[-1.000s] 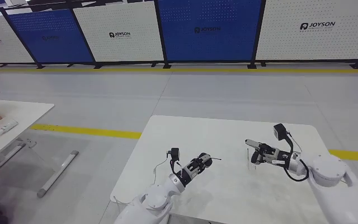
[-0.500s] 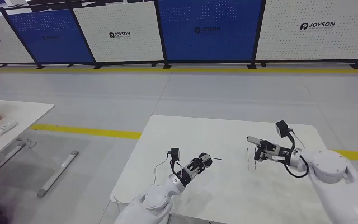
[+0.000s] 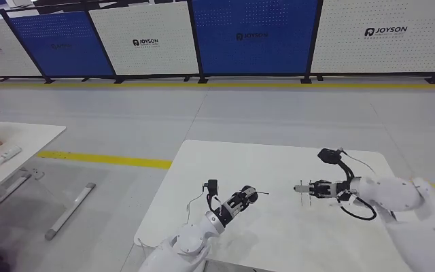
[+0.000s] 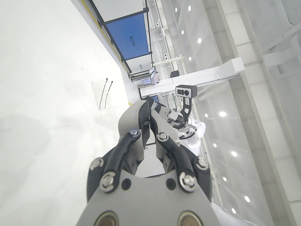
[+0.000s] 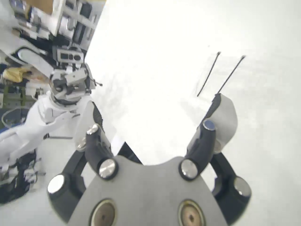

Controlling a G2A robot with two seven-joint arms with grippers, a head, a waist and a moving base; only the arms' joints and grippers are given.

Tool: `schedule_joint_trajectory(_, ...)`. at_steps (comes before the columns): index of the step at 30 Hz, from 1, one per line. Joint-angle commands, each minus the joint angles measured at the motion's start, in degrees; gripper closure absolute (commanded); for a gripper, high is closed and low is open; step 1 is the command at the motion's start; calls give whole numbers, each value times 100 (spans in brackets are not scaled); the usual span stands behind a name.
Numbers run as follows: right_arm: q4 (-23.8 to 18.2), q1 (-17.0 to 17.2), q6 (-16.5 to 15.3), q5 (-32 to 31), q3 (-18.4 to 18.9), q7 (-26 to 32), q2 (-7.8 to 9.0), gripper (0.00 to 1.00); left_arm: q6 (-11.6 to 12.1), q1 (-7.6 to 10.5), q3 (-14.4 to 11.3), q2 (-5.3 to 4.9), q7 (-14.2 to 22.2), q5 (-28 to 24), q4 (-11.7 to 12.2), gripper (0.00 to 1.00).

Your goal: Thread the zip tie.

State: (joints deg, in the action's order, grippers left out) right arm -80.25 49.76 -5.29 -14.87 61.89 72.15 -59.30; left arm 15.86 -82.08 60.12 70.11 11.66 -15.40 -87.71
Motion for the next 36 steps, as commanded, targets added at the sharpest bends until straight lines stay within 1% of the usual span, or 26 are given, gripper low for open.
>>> schedule_joint_trajectory(1,226,-207,12,-150,-112,-256,-35,0,0,0,0,0,0,0,0,100)
schedule_joint_trajectory(13,226,-207,12,-150,-112,-256,-35,0,0,0,0,0,0,0,0,100)
schedule_joint_trajectory(15,146,-156,-68,-203,-160,-218,-30,0,0,0,0,0,0,0,0,100)
schedule_joint_trajectory(16,118,-178,58,-252,-137,-223,-24,0,0,0,0,0,0,0,0,100)
schedule_joint_trajectory(17,25,-218,187,-464,-146,-241,-14,0,0,0,0,0,0,0,0,100)
schedule_joint_trajectory(18,-102,-268,438,-718,-189,-210,-10,0,0,0,0,0,0,0,0,100)
schedule_joint_trajectory(19,-180,-322,600,-789,-215,-176,-16,0,0,0,0,0,0,0,0,100)
schedule_joint_trajectory(20,-220,-373,694,-840,-257,-119,-24,0,0,0,0,0,0,0,0,100)
schedule_joint_trajectory(21,-181,-492,823,-915,-331,-2,-41,0,0,0,0,0,0,0,0,100)
schedule_joint_trajectory(22,-70,-618,1014,-1010,-397,32,-63,0,0,0,0,0,0,0,0,100)
schedule_joint_trajectory(23,31,-744,1137,-1061,-508,70,-98,0,0,0,0,0,0,0,0,100)
schedule_joint_trajectory(24,173,-861,1160,-1006,-627,166,-139,0,0,0,0,0,0,0,0,100)
schedule_joint_trajectory(25,453,-1047,1129,-803,-741,288,-200,0,0,0,0,0,0,0,0,100)
schedule_joint_trajectory(28,1177,-1474,1248,-760,-1083,230,-362,0,0,0,0,0,0,0,0,100)
schedule_joint_trajectory(30,1554,-1674,1066,-528,-1269,348,-465,0,0,0,0,0,0,0,0,100)
schedule_joint_trajectory(31,1860,-1801,1035,-469,-1392,377,-532,0,0,0,0,0,0,0,0,100)
schedule_joint_trajectory(32,2073,-1890,1036,-417,-1482,365,-587,0,0,0,0,0,0,0,0,100)
schedule_joint_trajectory(34,2433,-2036,998,-332,-1661,307,-700,0,0,0,0,0,0,0,0,100)
schedule_joint_trajectory(36,2793,-2140,866,-199,-1813,204,-815,0,0,0,0,0,0,0,0,100)
